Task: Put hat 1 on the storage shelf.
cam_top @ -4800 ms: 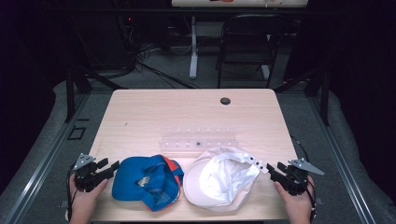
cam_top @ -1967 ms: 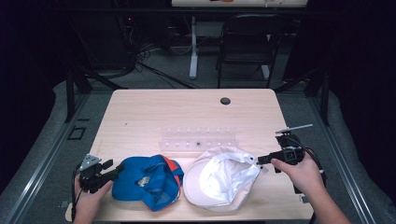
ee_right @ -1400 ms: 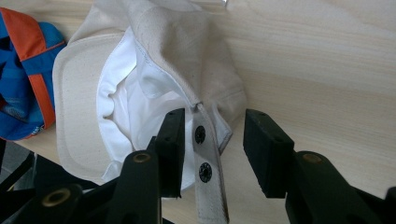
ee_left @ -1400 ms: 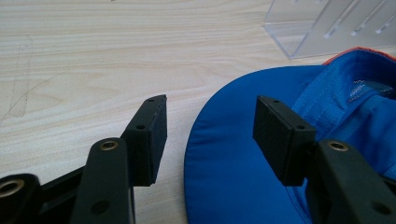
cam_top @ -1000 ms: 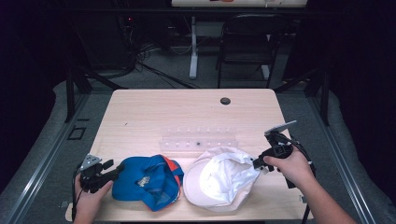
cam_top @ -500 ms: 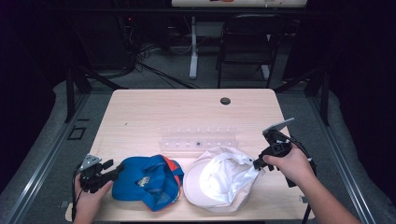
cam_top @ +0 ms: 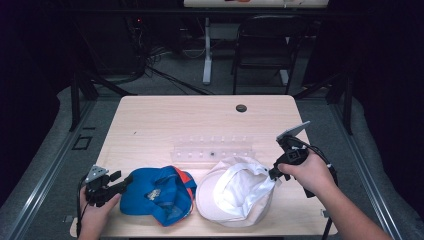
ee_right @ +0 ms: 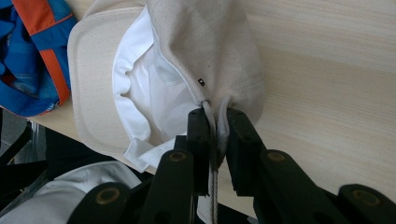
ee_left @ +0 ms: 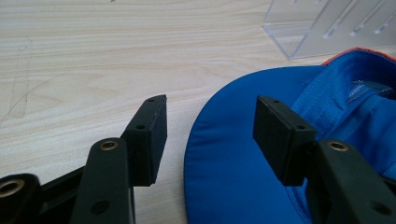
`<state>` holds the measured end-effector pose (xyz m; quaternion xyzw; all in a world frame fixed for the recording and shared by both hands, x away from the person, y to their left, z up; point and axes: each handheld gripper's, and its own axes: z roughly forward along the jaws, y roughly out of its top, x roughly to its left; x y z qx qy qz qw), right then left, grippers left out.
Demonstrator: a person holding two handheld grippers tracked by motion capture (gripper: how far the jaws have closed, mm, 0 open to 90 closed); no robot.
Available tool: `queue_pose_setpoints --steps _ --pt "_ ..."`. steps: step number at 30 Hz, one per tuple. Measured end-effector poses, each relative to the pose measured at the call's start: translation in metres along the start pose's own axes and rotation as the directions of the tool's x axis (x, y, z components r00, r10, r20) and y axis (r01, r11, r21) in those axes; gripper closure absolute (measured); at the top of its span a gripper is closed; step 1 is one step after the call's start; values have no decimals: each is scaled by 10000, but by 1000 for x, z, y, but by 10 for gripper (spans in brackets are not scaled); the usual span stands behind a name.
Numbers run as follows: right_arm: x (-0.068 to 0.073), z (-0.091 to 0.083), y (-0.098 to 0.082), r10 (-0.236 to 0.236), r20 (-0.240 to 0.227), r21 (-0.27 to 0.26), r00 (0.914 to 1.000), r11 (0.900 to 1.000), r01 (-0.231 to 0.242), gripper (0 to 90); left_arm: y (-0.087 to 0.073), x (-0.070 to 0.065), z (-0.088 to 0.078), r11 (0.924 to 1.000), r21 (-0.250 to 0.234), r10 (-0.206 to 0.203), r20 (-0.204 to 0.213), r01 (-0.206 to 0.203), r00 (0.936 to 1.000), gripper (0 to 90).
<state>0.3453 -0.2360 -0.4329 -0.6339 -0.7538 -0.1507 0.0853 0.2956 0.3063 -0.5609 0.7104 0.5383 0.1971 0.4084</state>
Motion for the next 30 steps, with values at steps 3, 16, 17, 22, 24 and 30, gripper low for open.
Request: queue_pose_setpoints --steps 3,16,17,22,24,30 --pt "2 -1 1 72 0 -8 10000 10000 -72 810 0 0 0 10000 -7 10 0 -10 10000 453" --pt "19 -23 6 136 -91 -2 9999 9999 -136 814 0 0 0 10000 -12 4 5 -4 10000 453" --pt "20 -25 6 138 -79 -9 9999 9999 -138 815 0 0 0 10000 -12 4 5 -4 10000 453" --pt "28 -34 9 33 160 -28 9999 10000 -33 816 0 0 0 10000 -19 1 11 -1 10000 454" --pt "31 -37 10 -45 259 106 9997 9999 43 816 0 1 0 10000 -4 16 4 -16 10000 454" --pt "36 -43 9 50 93 30 9999 10000 -51 816 0 1 0 10000 13 41 13 -41 10000 453"
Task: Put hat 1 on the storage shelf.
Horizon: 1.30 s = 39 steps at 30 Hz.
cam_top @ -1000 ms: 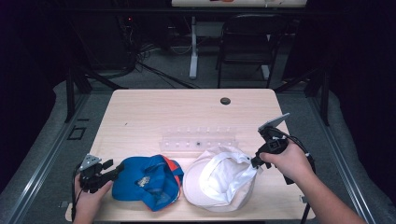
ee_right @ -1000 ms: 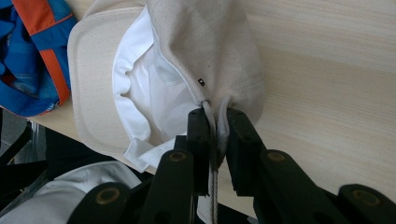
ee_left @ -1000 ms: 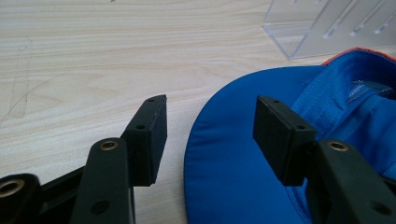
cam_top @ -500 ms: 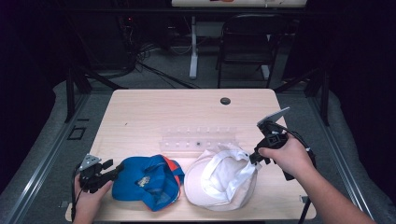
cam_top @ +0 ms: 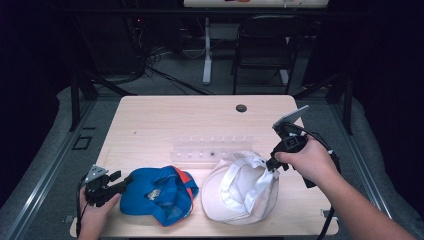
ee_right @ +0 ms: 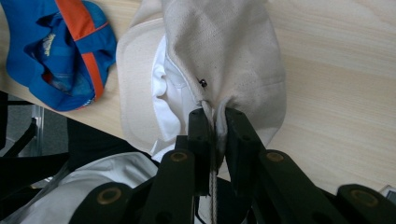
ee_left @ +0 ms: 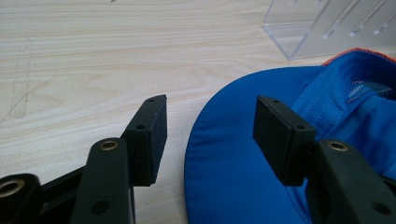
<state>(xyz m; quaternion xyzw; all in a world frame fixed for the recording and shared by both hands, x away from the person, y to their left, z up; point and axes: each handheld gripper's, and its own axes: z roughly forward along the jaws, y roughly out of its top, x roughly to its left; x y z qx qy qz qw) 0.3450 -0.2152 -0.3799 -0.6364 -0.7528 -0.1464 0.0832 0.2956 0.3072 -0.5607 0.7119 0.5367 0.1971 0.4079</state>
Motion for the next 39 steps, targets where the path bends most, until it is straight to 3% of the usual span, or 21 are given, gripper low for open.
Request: queue_pose_setpoints --steps 6,7,9,11,14,15,16,19,21,22,23,24,25,26,27,28,32,36,38,39 --pt "0 -8 0 234 -828 196 9963 9996 -218 818 0 0 0 10000 1 2 2 -2 10000 453" --pt "-2 -10 0 149 -931 435 9955 9990 -108 818 0 0 0 10000 1 2 2 -2 10000 454" --pt "-2 -10 0 451 -1381 363 9894 9985 -404 819 0 0 0 10000 20 -1 -5 1 10000 453" --pt "-5 -11 0 392 -1787 582 9831 9979 -292 820 0 0 0 10000 35 -5 5 5 10000 454" --pt "-6 -11 -1 775 -2577 606 9631 9961 -640 821 0 0 0 10000 3 -8 8 8 10000 453" --pt "-6 -11 -1 775 -2577 606 9631 9961 -640 821 0 0 0 10000 3 -8 8 8 10000 453" --pt "-8 -11 -1 1050 -3344 643 9366 9940 -884 821 0 0 0 10000 -6 -41 15 41 10000 453" --pt "-10 -11 0 1270 -4205 786 8983 9915 -1034 822 0 0 0 10000 -8 -36 19 36 10000 454" --pt "-11 -9 0 1342 -4631 836 8761 9907 -1075 822 0 0 0 10000 -8 -54 0 54 10000 453" --pt "-11 -8 0 1351 -4759 884 8691 9905 -1055 822 0 -1 0 10000 -11 -49 1 49 10000 454" --pt "-11 -8 0 1351 -4759 884 8691 9905 -1055 822 0 -1 0 10000 -11 -49 1 49 10000 453" --pt "-11 -7 1 1352 -5091 954 8500 9904 -1003 822 0 0 0 10000 -21 -55 -5 55 10000 453" --pt "-9 -6 0 1481 -5281 888 8361 9889 -1191 822 0 0 0 10000 -35 -50 3 50 10000 453" --pt "-10 -6 0 1420 -5454 921 8261 9897 -1093 822 0 0 0 10000 -13 -36 -10 36 10000 453" --pt "-10 -6 0 1420 -5454 921 8261 9897 -1093 822 0 0 0 10000 -13 -36 -10 36 10000 453" --pt "-8 -6 0 1445 -5774 895 8036 9895 -1136 822 0 0 0 10000 13 -52 -26 53 10000 453" --pt "-4 -6 0 1399 -6049 928 7839 9901 -1050 822 0 0 0 10000 -16 -59 -15 59 10000 453" --pt "1 -10 -1 1261 -6203 796 7742 9920 -978 822 0 0 0 10000 -17 -64 -18 64 10000 453" --pt "2 -14 0 1026 -6249 738 7739 9946 -723 821 0 0 0 10000 10 -68 -13 68 10000 453" --pt "5 -17 0 1236 -6256 727 7703 9923 -1002 821 0 0 0 10000 10 -68 -13 68 10000 453"
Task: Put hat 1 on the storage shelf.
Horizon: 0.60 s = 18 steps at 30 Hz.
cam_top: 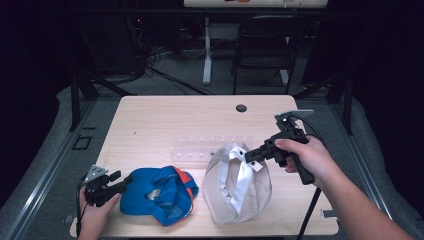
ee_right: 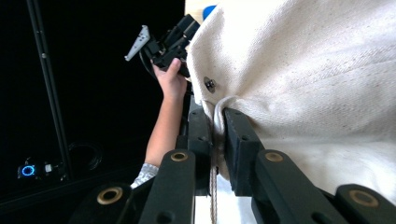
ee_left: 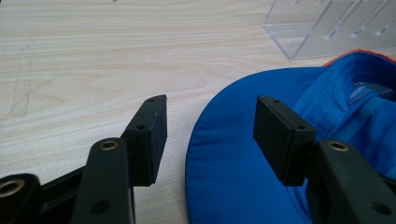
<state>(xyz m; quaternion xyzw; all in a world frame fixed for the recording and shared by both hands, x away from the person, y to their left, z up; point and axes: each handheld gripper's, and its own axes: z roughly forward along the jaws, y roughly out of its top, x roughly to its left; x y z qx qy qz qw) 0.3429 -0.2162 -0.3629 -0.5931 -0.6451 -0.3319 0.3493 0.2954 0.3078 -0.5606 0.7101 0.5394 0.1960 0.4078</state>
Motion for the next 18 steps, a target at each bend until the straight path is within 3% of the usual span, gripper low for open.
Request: queue_pose_setpoints --steps 8,18 --pt "9 -17 3 -141 -22 -376 9999 9992 140 821 0 0 0 10000 -15 18 5 -18 10000 452" --pt "26 -36 11 -380 -684 -1225 9969 9920 294 821 0 -1 1 10000 -58 23 -17 -24 10000 452"
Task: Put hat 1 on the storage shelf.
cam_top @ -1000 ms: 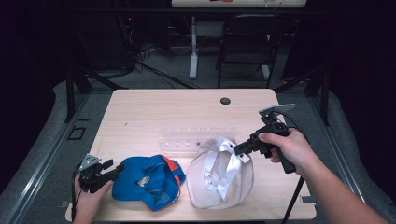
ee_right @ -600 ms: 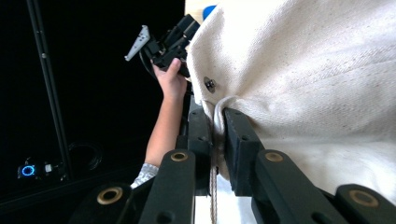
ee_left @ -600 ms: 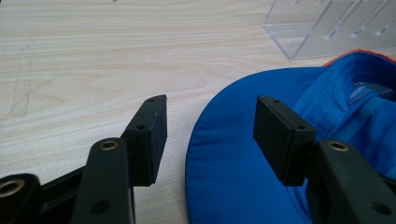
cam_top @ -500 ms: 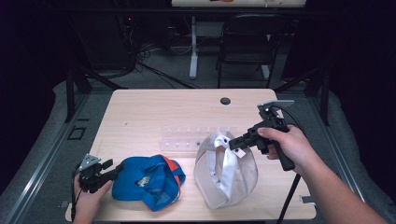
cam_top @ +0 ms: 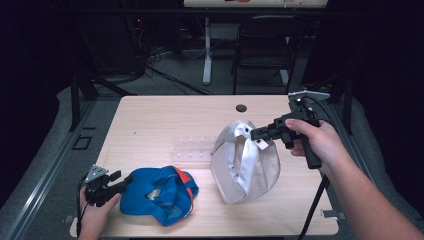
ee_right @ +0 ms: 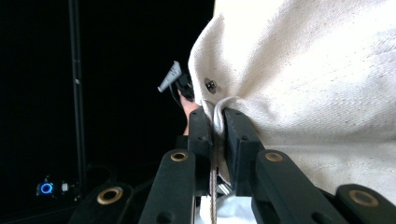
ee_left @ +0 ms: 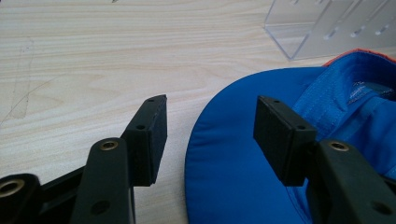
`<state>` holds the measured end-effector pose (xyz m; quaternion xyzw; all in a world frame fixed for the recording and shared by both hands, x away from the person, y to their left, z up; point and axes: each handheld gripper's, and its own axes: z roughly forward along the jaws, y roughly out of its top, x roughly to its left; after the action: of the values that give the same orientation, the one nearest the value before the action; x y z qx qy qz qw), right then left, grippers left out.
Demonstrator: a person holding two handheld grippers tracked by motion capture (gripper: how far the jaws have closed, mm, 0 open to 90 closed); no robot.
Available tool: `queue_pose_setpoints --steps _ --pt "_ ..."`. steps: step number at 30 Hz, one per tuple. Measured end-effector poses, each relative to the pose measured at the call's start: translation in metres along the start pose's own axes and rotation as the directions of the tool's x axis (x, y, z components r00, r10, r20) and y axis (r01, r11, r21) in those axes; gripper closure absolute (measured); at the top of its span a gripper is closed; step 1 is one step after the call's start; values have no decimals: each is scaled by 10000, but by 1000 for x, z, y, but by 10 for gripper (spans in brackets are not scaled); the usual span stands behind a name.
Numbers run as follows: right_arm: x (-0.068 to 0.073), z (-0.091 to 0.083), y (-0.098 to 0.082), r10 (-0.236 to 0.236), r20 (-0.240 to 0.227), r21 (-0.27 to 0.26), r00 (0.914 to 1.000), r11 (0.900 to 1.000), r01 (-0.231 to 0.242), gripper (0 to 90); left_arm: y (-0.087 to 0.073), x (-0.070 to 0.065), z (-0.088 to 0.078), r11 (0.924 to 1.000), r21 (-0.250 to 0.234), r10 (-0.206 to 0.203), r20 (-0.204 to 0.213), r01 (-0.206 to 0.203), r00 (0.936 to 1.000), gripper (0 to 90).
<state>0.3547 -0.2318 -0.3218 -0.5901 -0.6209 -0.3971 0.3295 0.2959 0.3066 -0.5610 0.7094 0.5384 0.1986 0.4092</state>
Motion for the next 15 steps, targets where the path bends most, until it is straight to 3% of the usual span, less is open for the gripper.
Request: queue_pose_setpoints --steps 7,15 --pt "14 4 11 -118 -466 -369 9988 9993 101 820 0 1 0 10000 52 38 58 -38 10000 452" --pt "28 14 26 -142 -465 -527 9988 9985 118 820 0 1 1 10000 10 -17 79 17 10000 452"
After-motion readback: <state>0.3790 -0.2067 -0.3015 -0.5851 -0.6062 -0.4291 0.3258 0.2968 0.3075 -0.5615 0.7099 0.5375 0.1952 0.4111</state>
